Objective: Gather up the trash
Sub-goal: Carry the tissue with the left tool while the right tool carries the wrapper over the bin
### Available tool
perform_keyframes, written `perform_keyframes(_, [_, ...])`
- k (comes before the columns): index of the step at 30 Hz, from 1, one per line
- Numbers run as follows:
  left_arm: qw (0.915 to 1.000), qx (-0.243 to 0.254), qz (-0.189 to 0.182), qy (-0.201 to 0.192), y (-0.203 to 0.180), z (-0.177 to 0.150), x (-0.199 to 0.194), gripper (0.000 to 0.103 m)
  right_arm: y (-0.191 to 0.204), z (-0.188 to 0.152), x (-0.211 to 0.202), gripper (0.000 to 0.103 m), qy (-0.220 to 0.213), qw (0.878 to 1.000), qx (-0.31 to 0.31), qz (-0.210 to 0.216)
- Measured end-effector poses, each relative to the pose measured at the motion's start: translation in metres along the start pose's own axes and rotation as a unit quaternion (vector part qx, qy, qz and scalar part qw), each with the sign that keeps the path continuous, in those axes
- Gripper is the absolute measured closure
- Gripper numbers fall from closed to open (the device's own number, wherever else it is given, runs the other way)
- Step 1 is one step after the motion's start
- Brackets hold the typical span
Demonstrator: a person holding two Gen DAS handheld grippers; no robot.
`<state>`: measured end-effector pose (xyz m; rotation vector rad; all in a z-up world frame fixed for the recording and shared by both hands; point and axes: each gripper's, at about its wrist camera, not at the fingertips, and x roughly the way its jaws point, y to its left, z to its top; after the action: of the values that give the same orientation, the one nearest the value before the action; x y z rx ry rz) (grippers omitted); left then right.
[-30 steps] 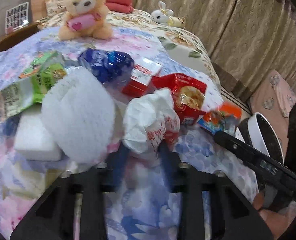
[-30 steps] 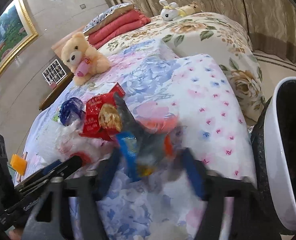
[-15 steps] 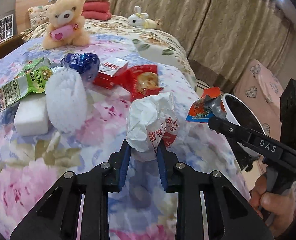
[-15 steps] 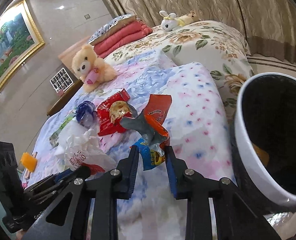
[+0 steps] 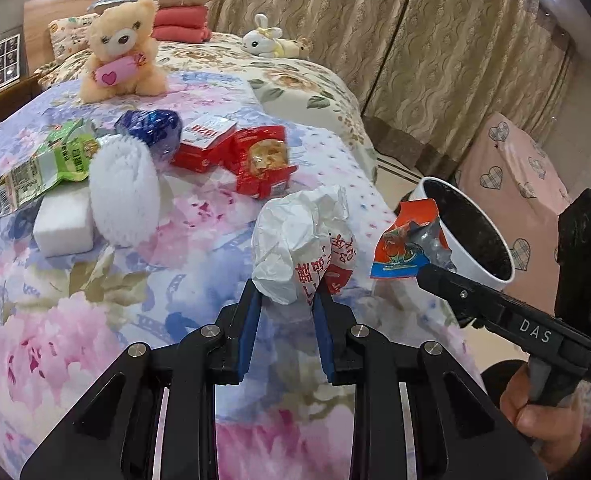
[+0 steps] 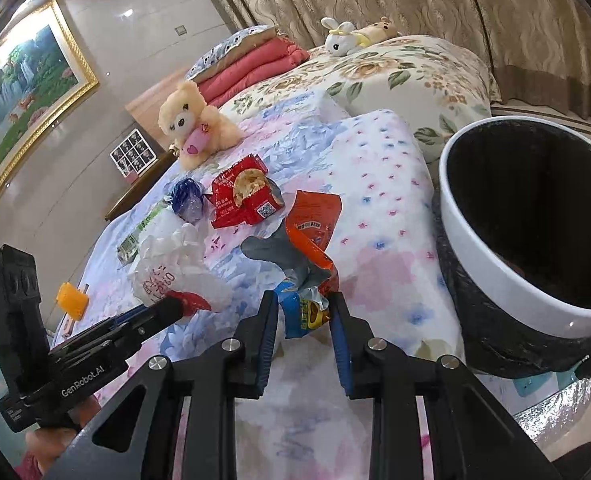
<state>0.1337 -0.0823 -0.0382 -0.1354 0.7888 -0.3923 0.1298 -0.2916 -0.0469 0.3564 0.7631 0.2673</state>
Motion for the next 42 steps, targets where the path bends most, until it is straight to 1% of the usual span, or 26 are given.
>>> perform_keyframes(9, [0.9993, 0.031, -0.023, 0.003, -0.035, 0.006, 0.005, 0.078, -0.014, 0.002, -0.038, 0.077, -0.033, 0.999, 0.005, -0.012])
perform_keyframes(15, [0.9980, 0.050, -0.039, 0.010, -0.061, 0.009, 0.012, 0.078, -0.029, 0.006, -0.056, 0.077, -0.050, 0.998, 0.004, -0.035])
perform_keyframes(23, [0.9962, 0.073, -0.044, 0.017, -0.087, 0.014, 0.021, 0.078, -0.053, 0.011, -0.074, 0.077, -0.065, 0.996, 0.020, -0.054])
perform_keyframes(34, [0.9933, 0.104, -0.047, 0.019, -0.120, 0.024, 0.033, 0.078, -0.077, 0.017, -0.087, 0.077, -0.075, 0.994, 0.032, -0.070])
perform_keyframes(42, [0.9915, 0.119, -0.048, 0.023, -0.135, 0.030, 0.043, 0.078, -0.092, 0.022, -0.087, 0.077, -0.072, 0.993, 0.041, -0.078])
